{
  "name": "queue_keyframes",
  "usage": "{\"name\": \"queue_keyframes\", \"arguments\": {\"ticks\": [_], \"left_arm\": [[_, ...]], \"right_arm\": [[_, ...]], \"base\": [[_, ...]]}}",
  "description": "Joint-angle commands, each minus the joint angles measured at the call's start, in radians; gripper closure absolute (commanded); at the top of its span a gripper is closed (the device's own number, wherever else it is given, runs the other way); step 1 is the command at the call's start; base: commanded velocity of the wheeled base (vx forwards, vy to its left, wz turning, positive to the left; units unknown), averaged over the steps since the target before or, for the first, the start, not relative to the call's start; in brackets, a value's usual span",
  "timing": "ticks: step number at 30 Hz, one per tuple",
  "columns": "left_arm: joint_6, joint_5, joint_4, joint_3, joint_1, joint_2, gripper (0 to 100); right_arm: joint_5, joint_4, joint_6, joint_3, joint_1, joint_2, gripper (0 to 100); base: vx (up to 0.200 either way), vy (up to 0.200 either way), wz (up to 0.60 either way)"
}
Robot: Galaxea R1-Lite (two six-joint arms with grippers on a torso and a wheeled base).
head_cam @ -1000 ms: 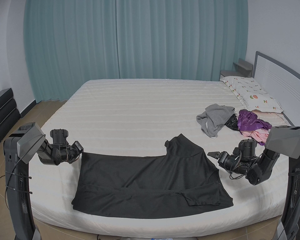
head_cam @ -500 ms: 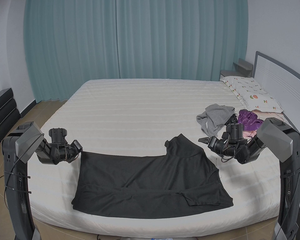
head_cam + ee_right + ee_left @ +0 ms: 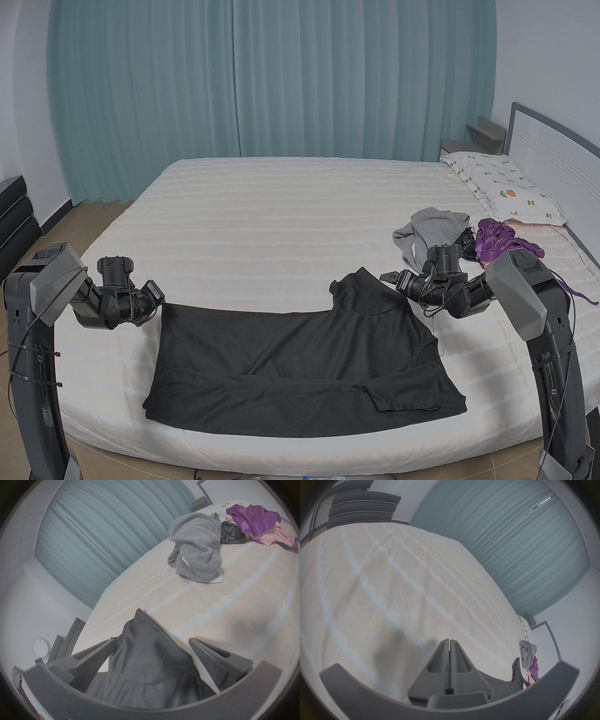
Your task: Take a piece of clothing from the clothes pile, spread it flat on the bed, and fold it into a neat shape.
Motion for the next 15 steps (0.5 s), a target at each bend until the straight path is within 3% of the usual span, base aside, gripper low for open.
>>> {"name": "queue_keyframes", "arguments": {"ticks": [1, 4, 5, 15], "left_arm": [[0.000, 0.000, -0.002, 0.000, 0.000, 0.000, 100], [0.002, 0.000, 0.000, 0.000, 0.000, 0.000, 100], [0.002, 0.002, 0.000, 0.000, 0.000, 0.000, 100], [0.003, 0.002, 0.000, 0.000, 0.000, -0.001, 100]], "right_arm": [[-0.010, 0.002, -0.004, -0.052, 0.001, 0.063, 0], [-0.024, 0.004, -0.007, -0.070, 0.001, 0.075, 0], [-0.032, 0.004, -0.015, -0.078, 0.001, 0.083, 100], [-0.033, 0.001, -0.045, -0.033, -0.018, 0.054, 100]], "base": [[0.000, 0.000, 0.00], [0.000, 0.000, 0.00], [0.000, 0.000, 0.00], [0.000, 0.000, 0.00]]}}
